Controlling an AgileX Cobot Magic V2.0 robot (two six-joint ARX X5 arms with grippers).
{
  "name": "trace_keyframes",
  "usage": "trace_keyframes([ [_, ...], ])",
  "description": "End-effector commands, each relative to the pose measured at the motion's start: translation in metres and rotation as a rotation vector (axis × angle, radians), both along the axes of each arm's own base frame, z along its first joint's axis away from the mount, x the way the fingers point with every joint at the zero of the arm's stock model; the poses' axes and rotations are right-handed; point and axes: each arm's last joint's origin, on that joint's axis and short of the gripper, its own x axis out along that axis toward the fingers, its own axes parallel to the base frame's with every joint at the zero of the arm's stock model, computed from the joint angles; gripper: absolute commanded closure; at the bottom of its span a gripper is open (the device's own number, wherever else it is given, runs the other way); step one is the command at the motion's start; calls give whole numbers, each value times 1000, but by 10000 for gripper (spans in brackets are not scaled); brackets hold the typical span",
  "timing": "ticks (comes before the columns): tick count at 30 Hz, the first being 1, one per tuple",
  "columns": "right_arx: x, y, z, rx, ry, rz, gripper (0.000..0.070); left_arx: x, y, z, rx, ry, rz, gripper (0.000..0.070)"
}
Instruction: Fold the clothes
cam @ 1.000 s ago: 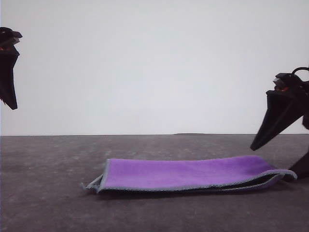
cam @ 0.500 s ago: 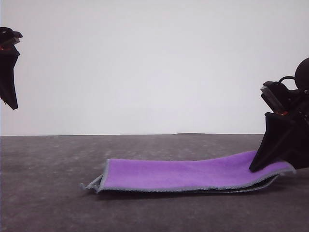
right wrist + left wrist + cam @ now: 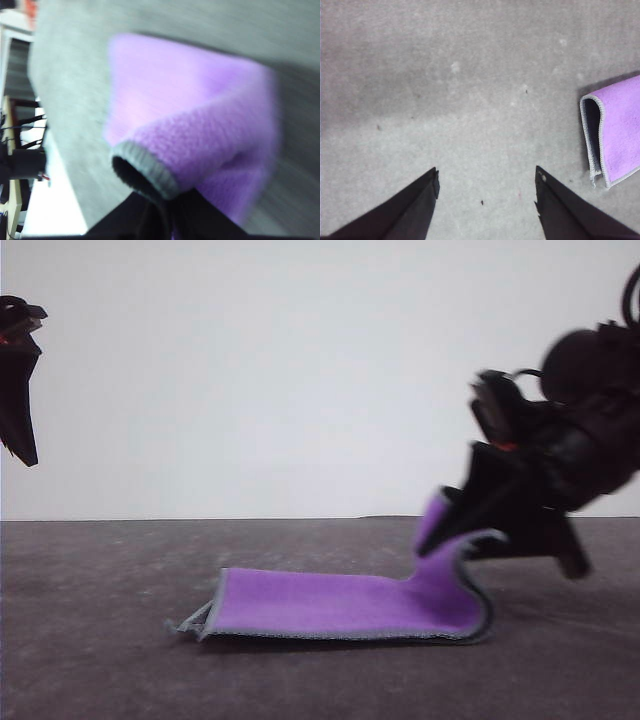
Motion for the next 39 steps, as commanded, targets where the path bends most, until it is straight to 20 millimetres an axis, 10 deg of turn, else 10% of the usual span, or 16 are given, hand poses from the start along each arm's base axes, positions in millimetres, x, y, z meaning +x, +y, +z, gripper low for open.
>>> trace_keyframes([
  [1,2,13,0,26,39,-7,678,2,-1,2,-3,-10,-2,334],
  [24,3,83,-1,77,13,81,676,2,-1,2,-3,-10,-2,334],
  [31,3,87,1,92,-8,94,399,2,-1,2,-3,-10,-2,334],
  [39,3,87,1,93,-10,95,387,2,-1,2,-3,-11,-2,334],
])
